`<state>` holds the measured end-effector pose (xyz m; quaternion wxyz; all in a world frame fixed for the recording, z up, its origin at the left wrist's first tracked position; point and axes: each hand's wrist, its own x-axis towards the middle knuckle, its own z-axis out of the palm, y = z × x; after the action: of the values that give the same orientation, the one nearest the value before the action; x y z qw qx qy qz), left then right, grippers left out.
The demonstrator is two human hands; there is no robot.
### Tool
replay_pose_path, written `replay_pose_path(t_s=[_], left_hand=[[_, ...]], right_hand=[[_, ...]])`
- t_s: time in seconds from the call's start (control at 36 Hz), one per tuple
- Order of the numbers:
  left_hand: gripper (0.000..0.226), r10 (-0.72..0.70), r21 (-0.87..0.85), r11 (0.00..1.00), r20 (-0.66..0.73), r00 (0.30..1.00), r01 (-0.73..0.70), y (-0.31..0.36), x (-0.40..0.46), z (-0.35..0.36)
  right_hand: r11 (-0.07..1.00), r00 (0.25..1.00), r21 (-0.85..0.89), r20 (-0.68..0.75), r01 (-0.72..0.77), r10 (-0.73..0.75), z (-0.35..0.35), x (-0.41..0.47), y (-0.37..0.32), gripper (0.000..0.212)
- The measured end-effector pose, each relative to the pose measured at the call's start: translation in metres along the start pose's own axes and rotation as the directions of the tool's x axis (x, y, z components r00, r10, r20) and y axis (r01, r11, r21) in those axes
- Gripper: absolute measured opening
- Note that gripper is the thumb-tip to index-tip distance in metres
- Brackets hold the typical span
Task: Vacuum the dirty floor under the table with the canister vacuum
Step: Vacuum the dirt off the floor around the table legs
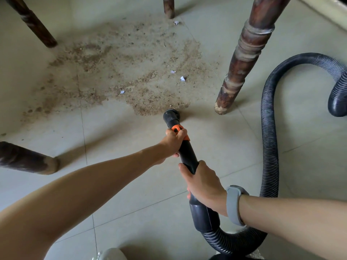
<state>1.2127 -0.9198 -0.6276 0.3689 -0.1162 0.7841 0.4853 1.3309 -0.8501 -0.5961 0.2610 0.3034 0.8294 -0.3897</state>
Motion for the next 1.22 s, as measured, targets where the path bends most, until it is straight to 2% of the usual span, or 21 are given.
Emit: replay_pose_path(t_s=[0.17,0.31,0.47,0.58,0.67,0.78,0.83,0.92,0.97,1.06,1.22], left_hand=[[0.033,0.035,-0.012,0.999,0.03,0.999,-0.035,0.016,0.011,0.013],[0.044,0.064,0.009,0.998,0.055,0.996,-0.064,0.029,0.024,0.026],[0.047,0.09,0.002,0.996,0.092,0.992,-0.091,0.043,0.035,0.035],[0.047,0.112,-0.025,0.994,0.108,0.988,-0.11,0.053,0.038,0.041],[0.044,0.116,-0.008,0.993,0.102,0.988,-0.116,0.061,0.038,0.045],[0.02,0.168,0.069,0.982,0.118,0.979,-0.177,0.064,0.037,0.047],[0.021,0.239,0.051,0.968,0.083,0.967,-0.244,0.062,0.038,0.048],[0.019,0.255,0.046,0.965,0.046,0.966,-0.257,0.062,0.038,0.05],[0.026,0.192,0.055,0.979,0.053,0.98,-0.195,0.066,0.04,0.05],[0.052,0.129,0.076,0.989,0.022,0.991,-0.13,0.068,0.042,0.049],[0.055,0.109,0.107,0.989,-0.008,0.994,-0.107,0.066,0.042,0.044]], right_hand=[[0.998,0.999,0.062,-0.042,-0.013,0.016,-0.012,0.012,0.003,0.05],[0.994,0.995,0.1,-0.091,-0.034,0.043,-0.02,0.023,0.007,0.052],[0.961,0.994,0.273,-0.089,-0.043,0.07,-0.031,0.037,0.01,0.047],[0.91,0.999,0.415,-0.035,-0.015,0.032,-0.04,0.044,0.011,0.043],[0.833,1.0,0.553,0.028,-0.022,0.008,-0.047,0.045,0.012,0.034],[0.751,0.995,0.657,0.103,-0.068,0.0,-0.054,0.043,0.011,0.031],[0.716,0.991,0.69,0.132,-0.108,0.022,-0.055,0.044,0.01,0.032],[0.649,0.983,0.74,0.172,-0.175,0.07,-0.054,0.045,0.006,0.033],[0.617,0.977,0.759,0.192,-0.206,0.09,-0.052,0.045,0.004,0.034],[0.607,0.973,0.762,0.204,-0.225,0.104,-0.05,0.047,0.001,0.035],[0.587,0.965,0.77,0.244,-0.25,0.091,-0.046,0.047,-0.003,0.036]])
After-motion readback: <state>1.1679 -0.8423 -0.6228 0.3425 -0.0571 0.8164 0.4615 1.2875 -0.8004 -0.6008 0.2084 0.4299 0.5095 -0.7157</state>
